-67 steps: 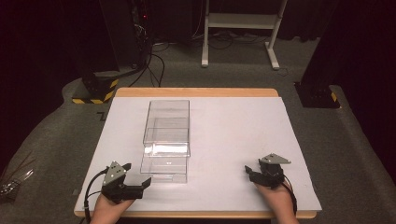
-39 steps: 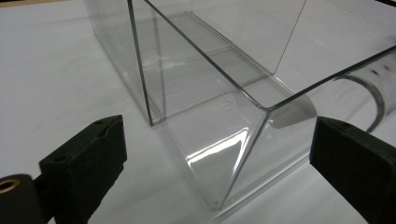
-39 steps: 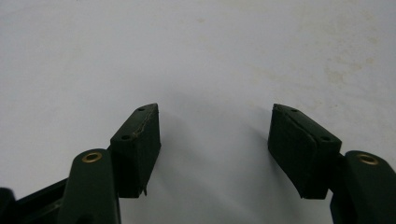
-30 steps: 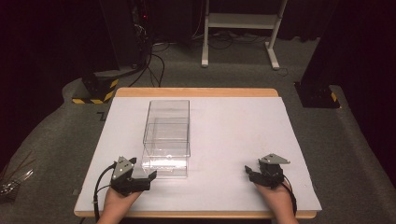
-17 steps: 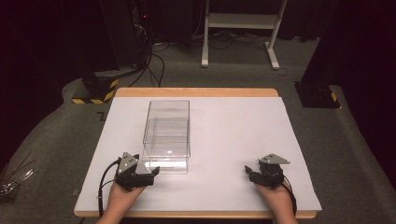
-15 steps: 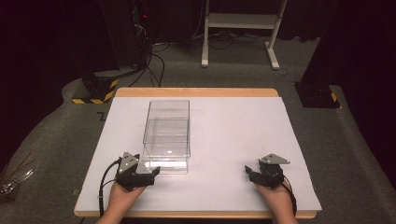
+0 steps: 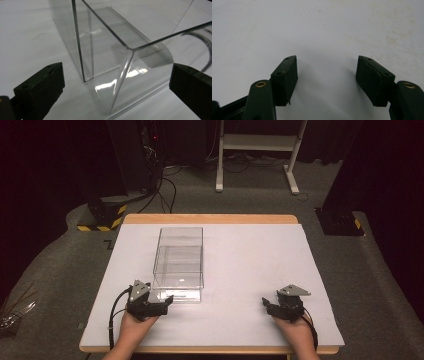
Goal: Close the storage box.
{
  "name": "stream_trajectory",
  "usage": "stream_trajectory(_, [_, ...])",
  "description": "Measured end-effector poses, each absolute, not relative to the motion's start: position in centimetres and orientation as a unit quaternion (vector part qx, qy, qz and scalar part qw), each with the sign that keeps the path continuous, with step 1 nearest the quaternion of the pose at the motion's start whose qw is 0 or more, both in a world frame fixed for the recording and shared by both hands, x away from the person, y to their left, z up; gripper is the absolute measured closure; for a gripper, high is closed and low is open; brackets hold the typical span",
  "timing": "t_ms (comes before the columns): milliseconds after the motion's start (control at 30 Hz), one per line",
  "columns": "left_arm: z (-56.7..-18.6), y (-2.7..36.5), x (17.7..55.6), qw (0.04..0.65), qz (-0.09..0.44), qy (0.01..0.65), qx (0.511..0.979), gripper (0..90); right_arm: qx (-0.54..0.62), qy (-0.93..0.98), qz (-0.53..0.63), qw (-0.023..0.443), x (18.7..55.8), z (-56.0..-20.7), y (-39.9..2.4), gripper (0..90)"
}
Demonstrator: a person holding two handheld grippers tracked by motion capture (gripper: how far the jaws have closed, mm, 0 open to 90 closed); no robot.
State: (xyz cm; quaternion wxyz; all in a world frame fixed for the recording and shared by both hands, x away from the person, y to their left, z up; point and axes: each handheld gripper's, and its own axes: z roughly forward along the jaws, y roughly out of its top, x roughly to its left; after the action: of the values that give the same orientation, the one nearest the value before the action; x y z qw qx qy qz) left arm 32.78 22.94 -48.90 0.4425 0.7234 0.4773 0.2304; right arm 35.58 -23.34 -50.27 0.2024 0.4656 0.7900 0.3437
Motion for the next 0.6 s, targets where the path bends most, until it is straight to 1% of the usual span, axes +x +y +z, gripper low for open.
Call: stream_trajectory(600, [-49.4,22.5,35.0,0.447,0.238,0.489,0.711,0.0,0.465,0.79,0.345,0.201,35.6,-50.3,-23.4,33.8])
